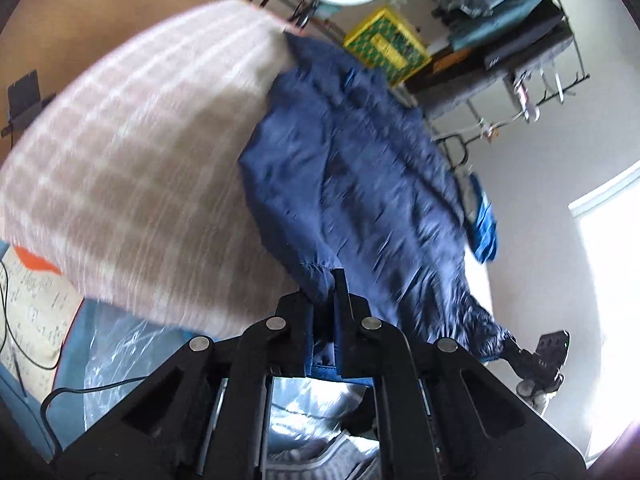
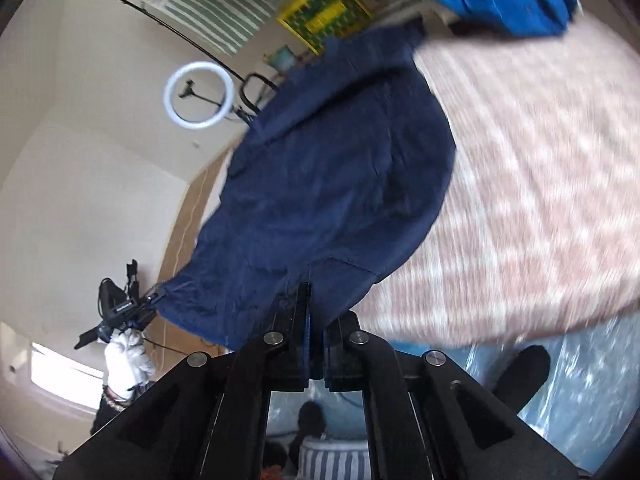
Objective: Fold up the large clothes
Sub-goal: 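Grasp the jacket hem with both grippers and lift it toward the collar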
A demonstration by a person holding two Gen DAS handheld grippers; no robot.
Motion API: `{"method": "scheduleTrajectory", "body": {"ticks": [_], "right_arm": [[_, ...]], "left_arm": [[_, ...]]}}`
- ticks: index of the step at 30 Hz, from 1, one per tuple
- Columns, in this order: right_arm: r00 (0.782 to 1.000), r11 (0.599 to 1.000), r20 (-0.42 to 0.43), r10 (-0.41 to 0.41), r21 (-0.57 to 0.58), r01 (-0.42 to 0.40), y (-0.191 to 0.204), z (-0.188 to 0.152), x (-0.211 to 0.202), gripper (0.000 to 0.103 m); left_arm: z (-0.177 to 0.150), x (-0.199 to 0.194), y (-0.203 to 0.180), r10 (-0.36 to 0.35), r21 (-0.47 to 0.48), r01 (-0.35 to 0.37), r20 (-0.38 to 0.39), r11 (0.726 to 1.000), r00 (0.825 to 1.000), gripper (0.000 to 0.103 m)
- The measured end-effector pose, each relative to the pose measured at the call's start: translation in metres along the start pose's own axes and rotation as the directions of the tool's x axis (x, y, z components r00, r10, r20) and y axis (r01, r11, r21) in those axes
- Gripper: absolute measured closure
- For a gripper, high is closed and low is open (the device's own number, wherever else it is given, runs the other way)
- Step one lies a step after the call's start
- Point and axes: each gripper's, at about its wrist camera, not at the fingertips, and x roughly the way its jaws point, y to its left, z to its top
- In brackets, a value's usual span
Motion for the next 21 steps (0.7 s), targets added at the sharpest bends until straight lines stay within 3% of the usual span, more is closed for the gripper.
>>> {"method": "scheduleTrajectory", "body": {"ticks": [10, 21], "right_arm": [[0.989, 0.999, 0.142, 0.032, -0.012, -0.030, 0.016, 0.075, -0.023, 0.100], [0.976, 1.000, 0.217, -0.020, 0.000, 0.020, 0.020, 0.181, 0.004, 0.100]], "left_arm": [[0.087, -0.016, -0.075, -0.003, 0.071, -0.007, 0.143, 0.997, 0.990, 0.098], [0.200, 0.046, -0.109, -0.009, 0.093, -0.007, 0.177, 0.996, 0.984, 0.099]]}}
